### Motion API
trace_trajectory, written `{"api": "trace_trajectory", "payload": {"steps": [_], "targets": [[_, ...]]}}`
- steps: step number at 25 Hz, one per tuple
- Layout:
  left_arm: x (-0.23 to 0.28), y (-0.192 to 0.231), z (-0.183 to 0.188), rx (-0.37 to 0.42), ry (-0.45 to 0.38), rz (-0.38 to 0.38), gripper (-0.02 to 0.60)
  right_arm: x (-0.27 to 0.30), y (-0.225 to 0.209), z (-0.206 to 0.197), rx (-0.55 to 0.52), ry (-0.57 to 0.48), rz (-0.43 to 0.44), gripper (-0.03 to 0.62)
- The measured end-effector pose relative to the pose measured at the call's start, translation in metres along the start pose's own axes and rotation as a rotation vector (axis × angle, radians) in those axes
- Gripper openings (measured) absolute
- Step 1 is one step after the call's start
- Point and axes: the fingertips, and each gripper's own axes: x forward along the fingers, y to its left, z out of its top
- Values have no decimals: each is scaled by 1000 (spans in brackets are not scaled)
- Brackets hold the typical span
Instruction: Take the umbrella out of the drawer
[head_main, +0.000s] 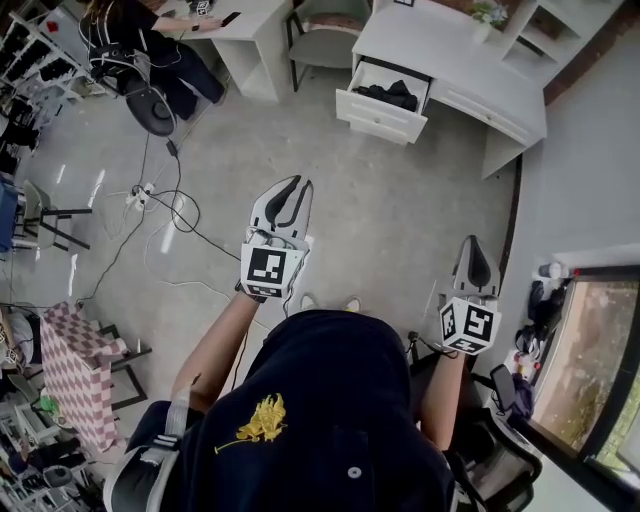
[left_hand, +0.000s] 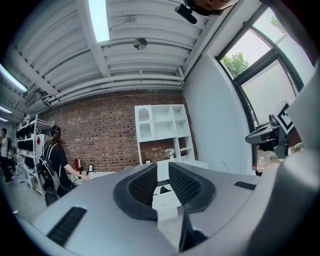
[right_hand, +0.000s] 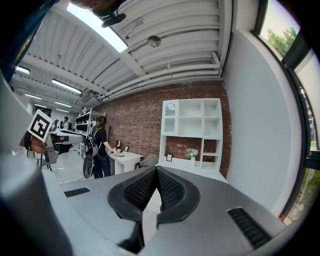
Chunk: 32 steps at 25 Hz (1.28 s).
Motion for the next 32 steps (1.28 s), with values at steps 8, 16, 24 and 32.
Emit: {"api": "trace_trajectory", "payload": {"steps": [8,16,24,32], "targets": [[29,-18,1,-21,21,-56,243,15,-5,-4,23,-10,56,124],[52,-39,1,-15,40,-78,278,39,7,-9,86,-25,228,361],[65,-57,-1,1,94,-77,316,58,-11,-14,153,-30,277,459],[94,-30,-24,-23,132,-85,319,92,-14,-18,165,1,213,463]]}}
